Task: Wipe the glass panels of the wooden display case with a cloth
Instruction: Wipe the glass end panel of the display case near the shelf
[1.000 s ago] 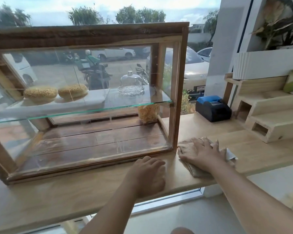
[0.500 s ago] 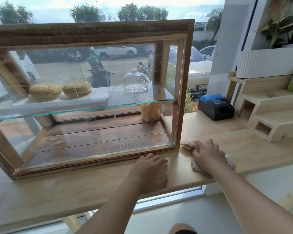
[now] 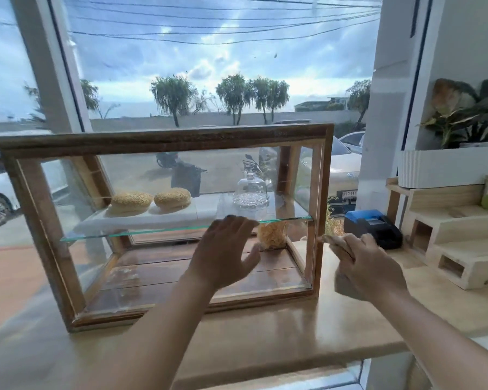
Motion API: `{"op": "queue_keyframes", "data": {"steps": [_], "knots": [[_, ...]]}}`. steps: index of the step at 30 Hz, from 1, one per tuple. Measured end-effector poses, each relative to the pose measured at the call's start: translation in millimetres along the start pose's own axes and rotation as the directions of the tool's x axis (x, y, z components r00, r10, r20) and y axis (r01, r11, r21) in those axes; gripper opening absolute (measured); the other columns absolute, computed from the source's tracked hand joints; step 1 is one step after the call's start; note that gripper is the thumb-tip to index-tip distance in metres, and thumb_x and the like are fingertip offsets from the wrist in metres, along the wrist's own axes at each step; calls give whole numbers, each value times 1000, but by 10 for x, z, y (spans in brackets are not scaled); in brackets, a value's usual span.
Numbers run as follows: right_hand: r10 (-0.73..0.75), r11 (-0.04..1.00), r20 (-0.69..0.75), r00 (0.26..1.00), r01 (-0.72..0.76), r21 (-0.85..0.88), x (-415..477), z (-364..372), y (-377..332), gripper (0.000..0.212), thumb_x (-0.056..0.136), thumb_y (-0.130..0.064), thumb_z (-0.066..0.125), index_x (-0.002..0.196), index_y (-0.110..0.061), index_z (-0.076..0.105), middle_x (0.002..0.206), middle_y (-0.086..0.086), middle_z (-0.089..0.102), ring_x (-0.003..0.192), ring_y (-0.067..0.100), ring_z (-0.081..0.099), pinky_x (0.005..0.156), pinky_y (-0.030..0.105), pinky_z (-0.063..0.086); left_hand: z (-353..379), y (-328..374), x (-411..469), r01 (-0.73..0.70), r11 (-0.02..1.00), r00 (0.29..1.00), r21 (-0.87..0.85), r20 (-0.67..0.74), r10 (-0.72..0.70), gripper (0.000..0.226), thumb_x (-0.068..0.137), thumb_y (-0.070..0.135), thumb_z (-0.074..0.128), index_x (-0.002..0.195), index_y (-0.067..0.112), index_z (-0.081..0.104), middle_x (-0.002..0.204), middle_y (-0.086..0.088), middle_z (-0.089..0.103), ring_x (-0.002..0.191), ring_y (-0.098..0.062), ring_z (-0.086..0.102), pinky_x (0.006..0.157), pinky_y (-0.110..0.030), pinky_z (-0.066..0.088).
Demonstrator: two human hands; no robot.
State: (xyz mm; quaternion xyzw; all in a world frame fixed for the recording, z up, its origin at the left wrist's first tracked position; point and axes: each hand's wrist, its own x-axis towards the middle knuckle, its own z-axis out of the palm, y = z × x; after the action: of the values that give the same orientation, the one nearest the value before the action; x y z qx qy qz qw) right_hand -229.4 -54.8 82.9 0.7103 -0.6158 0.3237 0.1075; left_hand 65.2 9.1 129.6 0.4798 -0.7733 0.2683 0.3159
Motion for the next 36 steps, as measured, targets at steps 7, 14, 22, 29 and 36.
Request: {"op": "queue_keyframes", "data": {"steps": [7, 14, 22, 29, 36], "knots": [[-181, 972, -388, 904, 225, 72, 353, -553, -666, 41, 97, -47, 45, 115, -18, 67, 96, 10, 55, 75, 36, 62, 51, 31, 45, -753, -555, 521, -14, 959, 950, 282, -295, 100, 35, 84, 30, 59, 110, 7, 63, 114, -11, 60, 106, -34, 52, 85, -45, 45], [-277, 950, -498, 821, 312, -15, 709, -666, -1165, 19, 95, -32, 60, 106, -16, 62, 107, 12, 53, 89, 35, 59, 50, 40, 51, -1136, -1003, 890, 9, 889, 983, 457, -169, 77, 54, 90, 48, 48, 125, 9, 53, 125, -15, 57, 105, -36, 54, 82, -46, 44], [-228, 953, -563, 794, 301, 37, 948, -554, -1319, 25, 94, -31, 55, 114, -17, 60, 105, 13, 54, 89, 36, 62, 52, 43, 54, -1128, -1338, 981, -86, 819, 989, 567, -51, 139, 61, 96, 61, 35, 126, 11, 52, 100, -14, 64, 79, -35, 63, 65, -43, 46], [-206, 938, -651, 730, 337, 81, 1040, -368, -1542, 20, 98, -33, 53, 107, -16, 60, 98, 6, 59, 80, 27, 61, 48, 33, 47, -932, -1389, 956, 27, 742, 952, 669, -244, 185, 55, 103, 58, 37, 113, 9, 58, 91, -12, 55, 75, -32, 54, 64, -44, 37], [-347, 926, -603, 719, 365, -96, 1092, -410, -1056, 20, 96, -31, 52, 101, -14, 63, 96, 6, 61, 77, 29, 62, 48, 34, 51, -918, -1383, 937, 41, 747, 941, 663, -278, 195, 55, 103, 60, 37, 113, 9, 56, 92, -11, 53, 77, -31, 52, 65, -43, 38]]}}
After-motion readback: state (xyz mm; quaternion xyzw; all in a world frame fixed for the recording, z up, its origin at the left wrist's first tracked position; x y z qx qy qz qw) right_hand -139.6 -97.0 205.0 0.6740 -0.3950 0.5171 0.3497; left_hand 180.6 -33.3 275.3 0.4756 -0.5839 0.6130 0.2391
